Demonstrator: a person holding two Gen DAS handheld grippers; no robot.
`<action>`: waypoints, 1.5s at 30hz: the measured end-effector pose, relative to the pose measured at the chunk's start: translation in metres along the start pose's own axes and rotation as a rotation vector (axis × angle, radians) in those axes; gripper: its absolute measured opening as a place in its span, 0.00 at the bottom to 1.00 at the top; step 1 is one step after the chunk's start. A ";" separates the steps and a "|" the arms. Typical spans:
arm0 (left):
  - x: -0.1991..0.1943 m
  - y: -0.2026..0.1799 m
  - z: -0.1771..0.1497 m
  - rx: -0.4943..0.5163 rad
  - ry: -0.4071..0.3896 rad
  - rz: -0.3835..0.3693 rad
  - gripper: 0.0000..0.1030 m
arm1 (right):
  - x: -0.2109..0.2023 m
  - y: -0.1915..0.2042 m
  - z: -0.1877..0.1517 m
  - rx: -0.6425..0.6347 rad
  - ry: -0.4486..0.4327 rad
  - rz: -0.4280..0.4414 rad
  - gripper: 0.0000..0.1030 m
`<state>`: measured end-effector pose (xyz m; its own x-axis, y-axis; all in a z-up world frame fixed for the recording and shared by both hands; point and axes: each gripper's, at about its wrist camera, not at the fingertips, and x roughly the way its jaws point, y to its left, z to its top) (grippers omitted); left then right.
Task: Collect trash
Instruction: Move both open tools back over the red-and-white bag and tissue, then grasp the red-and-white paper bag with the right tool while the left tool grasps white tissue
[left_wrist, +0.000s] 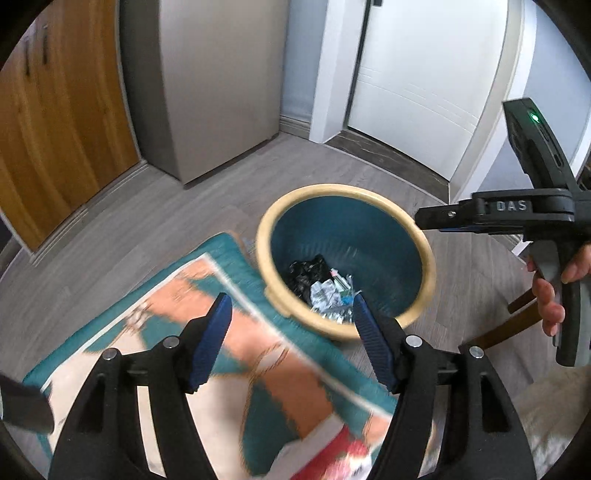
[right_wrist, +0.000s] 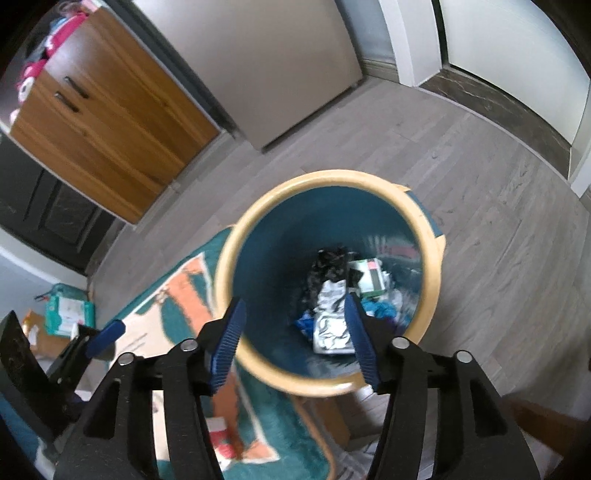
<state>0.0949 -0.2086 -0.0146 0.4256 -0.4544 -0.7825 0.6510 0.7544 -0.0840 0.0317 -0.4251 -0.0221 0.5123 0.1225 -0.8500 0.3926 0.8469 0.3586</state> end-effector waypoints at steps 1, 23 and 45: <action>-0.006 0.004 -0.005 -0.009 -0.004 0.006 0.73 | -0.003 0.005 -0.006 -0.004 -0.004 -0.001 0.67; -0.088 0.069 -0.132 -0.102 -0.036 0.336 0.92 | 0.071 0.112 -0.138 -0.190 0.196 -0.028 0.73; -0.061 0.065 -0.132 -0.108 0.019 0.253 0.92 | 0.084 0.119 -0.134 -0.205 0.269 0.104 0.17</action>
<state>0.0284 -0.0692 -0.0537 0.5534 -0.2371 -0.7985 0.4547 0.8892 0.0511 0.0190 -0.2446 -0.1025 0.3110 0.3227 -0.8940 0.1733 0.9056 0.3872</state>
